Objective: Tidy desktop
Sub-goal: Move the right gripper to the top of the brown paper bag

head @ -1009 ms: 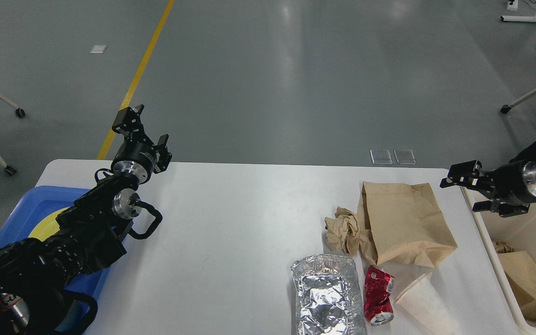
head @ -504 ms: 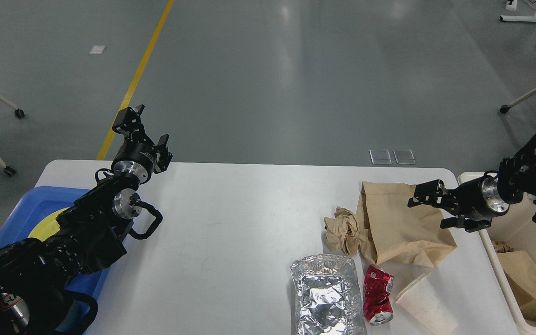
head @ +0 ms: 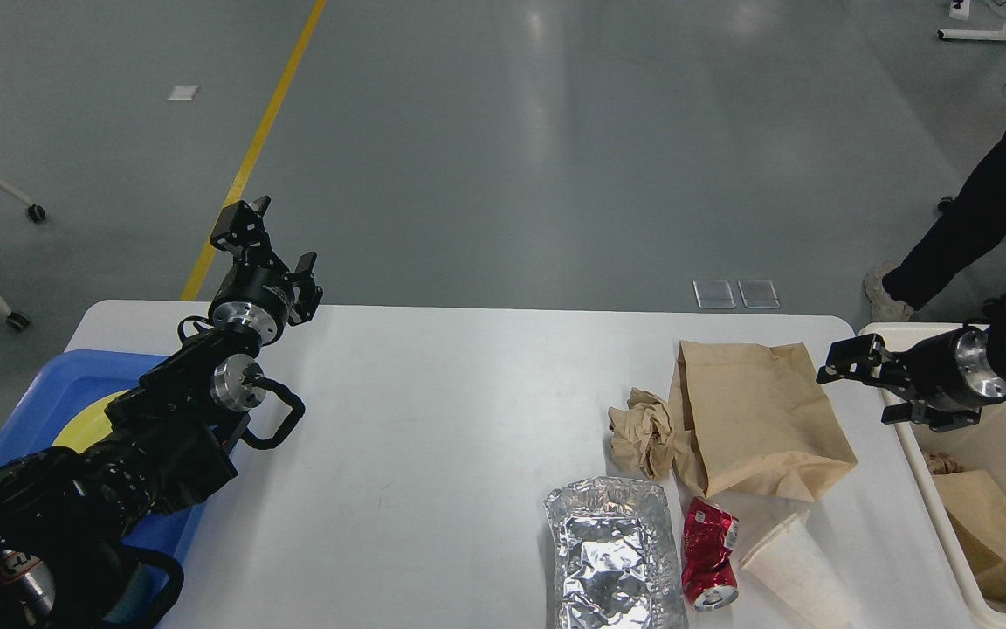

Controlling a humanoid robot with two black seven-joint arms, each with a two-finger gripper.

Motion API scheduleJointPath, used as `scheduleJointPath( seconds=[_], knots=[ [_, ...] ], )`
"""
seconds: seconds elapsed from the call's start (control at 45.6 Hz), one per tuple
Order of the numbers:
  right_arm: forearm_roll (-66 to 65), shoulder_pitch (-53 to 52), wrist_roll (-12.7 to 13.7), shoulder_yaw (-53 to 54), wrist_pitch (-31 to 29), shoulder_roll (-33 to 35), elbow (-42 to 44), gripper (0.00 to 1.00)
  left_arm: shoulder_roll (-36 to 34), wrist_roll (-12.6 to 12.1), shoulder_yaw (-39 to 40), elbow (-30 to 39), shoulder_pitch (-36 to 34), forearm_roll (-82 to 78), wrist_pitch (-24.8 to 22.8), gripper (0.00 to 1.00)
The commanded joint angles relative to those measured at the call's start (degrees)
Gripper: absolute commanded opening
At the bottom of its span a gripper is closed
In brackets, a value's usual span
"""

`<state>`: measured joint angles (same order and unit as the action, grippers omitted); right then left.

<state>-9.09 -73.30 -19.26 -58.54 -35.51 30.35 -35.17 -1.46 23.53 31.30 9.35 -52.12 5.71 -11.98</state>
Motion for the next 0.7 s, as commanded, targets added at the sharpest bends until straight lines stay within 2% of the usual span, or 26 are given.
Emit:
scheduleJointPath(
  seconds=[0.0,0.285,0.68],
  knots=[
    [-0.1,1.1,-0.1,0.0,0.1,0.6,0.1,1.00,0.0,-0.1,0.0,0.1,0.0,0.0,-0.1,0.96],
    [0.1,5.4,-0.1,1.1,0.3,-0.4,1.0,1.00,0.0,0.0,0.0,0.1,0.0,0.0,0.0,0.96],
    [0.4,6.0,-0.1,3.5,0.4,-1.4,1.6,1.00,0.1,0.0,0.0,0.0,0.0,0.0,0.0,0.96]
  ],
)
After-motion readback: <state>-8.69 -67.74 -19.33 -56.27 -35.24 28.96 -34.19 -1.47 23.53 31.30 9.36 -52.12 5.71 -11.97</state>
